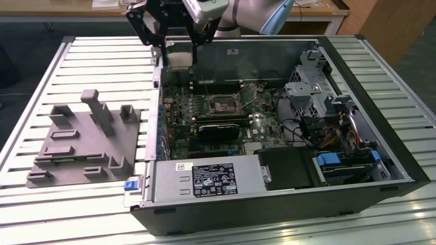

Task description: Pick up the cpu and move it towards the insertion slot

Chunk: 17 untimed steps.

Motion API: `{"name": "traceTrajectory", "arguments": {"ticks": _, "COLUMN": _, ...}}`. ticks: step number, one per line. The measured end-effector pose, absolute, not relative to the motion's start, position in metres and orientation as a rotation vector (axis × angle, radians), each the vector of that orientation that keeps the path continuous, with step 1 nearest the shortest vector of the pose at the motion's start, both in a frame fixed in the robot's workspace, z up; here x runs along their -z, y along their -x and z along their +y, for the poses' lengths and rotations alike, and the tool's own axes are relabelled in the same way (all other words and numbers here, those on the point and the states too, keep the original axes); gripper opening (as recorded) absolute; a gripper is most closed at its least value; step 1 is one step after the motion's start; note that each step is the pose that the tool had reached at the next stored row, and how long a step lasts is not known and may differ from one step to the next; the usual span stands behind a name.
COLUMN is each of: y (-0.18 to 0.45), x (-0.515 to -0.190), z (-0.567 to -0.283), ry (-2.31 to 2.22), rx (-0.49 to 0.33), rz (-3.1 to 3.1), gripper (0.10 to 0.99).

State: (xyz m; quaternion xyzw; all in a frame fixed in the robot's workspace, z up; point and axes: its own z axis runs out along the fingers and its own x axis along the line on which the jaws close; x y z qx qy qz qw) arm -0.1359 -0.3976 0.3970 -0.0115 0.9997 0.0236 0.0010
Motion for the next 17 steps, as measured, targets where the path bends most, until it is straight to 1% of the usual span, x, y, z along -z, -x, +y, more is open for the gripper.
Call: {"name": "traceTrajectory", "arguments": {"ticks": 17, "y": 0.125, "x": -0.397, "z": -0.389, "ry": 0.036, "rx": -0.074, "rz": 3.138, "gripper": 0.541}}
